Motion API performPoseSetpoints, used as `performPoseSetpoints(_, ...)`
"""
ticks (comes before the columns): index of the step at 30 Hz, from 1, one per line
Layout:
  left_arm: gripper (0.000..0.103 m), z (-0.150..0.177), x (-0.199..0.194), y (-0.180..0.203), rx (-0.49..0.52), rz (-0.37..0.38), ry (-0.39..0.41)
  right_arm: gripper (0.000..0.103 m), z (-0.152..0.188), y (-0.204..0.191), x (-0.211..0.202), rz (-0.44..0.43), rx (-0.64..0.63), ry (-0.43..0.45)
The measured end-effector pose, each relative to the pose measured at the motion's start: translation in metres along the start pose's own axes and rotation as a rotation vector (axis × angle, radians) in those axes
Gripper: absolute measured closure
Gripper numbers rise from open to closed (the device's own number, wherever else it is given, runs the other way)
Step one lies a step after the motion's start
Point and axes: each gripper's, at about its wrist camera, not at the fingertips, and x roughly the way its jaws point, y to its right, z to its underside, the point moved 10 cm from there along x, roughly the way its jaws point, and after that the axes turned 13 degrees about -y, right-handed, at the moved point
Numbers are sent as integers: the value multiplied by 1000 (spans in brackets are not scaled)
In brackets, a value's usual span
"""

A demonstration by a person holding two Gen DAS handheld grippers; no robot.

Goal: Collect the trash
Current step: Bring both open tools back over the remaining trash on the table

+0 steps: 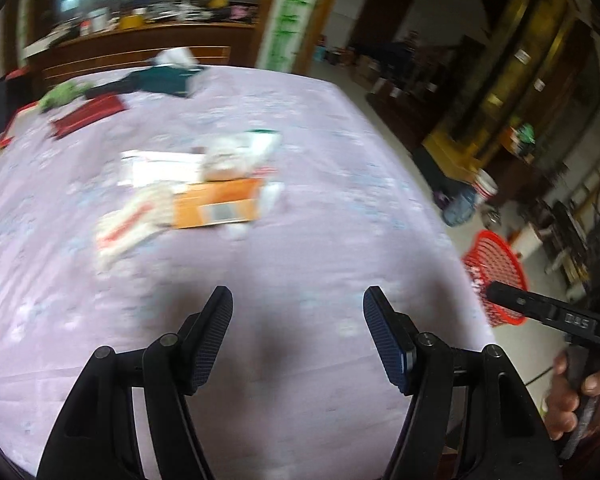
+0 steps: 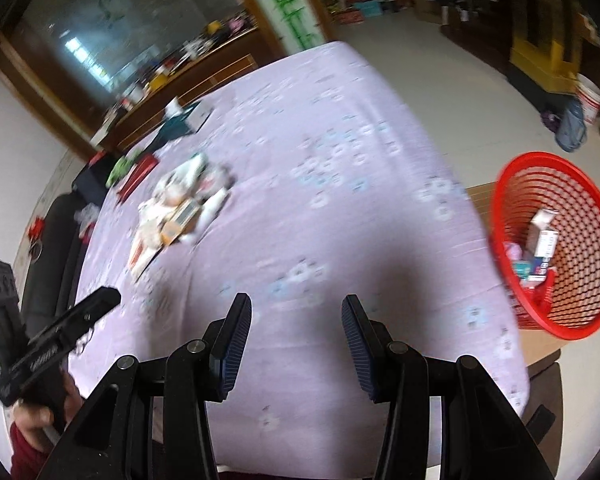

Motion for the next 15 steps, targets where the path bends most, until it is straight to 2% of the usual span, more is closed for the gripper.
performPoseSetpoints(5,34,-5,-9,-72,-37,-83,16,52,7,-31,13,-11,-51,-37)
performPoseSetpoints(9,34,-16,-3,-115,-36,-115,9,52,10,-44,18,3,-66,-49)
performPoseSetpoints(15,34,-38,30,-150,-6,-57,-48,51,15,-47,20,37,-40,-56)
